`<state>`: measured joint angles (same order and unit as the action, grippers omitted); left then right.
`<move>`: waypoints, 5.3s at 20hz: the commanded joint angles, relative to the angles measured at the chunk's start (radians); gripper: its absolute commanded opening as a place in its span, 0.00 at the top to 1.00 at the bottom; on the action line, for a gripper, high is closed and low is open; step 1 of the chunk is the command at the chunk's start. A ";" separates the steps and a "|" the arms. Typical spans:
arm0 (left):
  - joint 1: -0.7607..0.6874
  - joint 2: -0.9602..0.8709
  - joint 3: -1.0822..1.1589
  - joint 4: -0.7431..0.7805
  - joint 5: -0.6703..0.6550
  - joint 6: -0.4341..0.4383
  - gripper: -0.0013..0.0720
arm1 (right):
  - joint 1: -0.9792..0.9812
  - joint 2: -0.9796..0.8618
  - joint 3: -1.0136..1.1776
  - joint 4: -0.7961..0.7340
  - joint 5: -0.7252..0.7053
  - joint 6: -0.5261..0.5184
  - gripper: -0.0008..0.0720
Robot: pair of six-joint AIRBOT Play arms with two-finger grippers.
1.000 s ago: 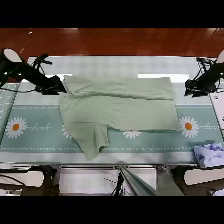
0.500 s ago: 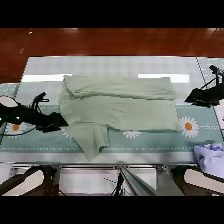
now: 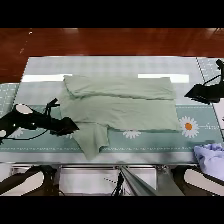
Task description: Fold the shirts.
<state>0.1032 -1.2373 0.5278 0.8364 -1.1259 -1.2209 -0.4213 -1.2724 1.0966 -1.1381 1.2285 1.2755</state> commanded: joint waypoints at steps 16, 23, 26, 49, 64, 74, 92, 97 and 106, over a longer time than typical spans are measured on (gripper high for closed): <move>0.053 -0.088 -0.002 -0.060 -0.072 0.122 0.95 | -0.138 0.003 -0.363 0.056 0.035 -0.039 0.20; 0.054 -0.088 0.002 -0.105 -0.068 0.156 0.95 | -0.024 0.002 -0.477 0.115 -0.154 -0.010 0.32; 0.055 -0.087 0.019 -0.119 -0.071 0.166 0.95 | 0.028 0.003 -0.455 0.120 -0.163 0.006 0.93; 0.043 -0.644 1.030 -0.194 -0.056 -0.008 0.94 | 0.245 -0.337 0.106 0.292 -0.667 0.042 0.95; 0.175 -0.592 1.102 -0.209 -0.342 -0.007 0.17 | 0.040 -0.294 0.106 0.084 -0.376 0.179 0.17; 0.062 -0.583 1.102 -0.298 -0.341 0.009 0.18 | 0.172 -0.511 0.106 0.666 -0.550 0.046 0.17; -0.200 -0.578 1.102 -0.299 -0.284 0.001 0.95 | 0.313 0.042 0.106 0.286 -0.462 0.052 0.95; -0.376 -0.579 1.102 -0.298 -0.100 -0.051 0.95 | 0.388 0.239 0.106 0.075 -0.431 0.272 0.95; -0.684 -0.595 1.102 -0.299 0.093 -0.076 0.95 | 0.521 0.505 0.106 -0.049 -0.268 0.544 0.95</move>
<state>-0.4965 -1.8240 1.6291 0.5369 -1.1172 -1.2907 0.0593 -0.8551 1.2015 -1.1416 0.9146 1.7073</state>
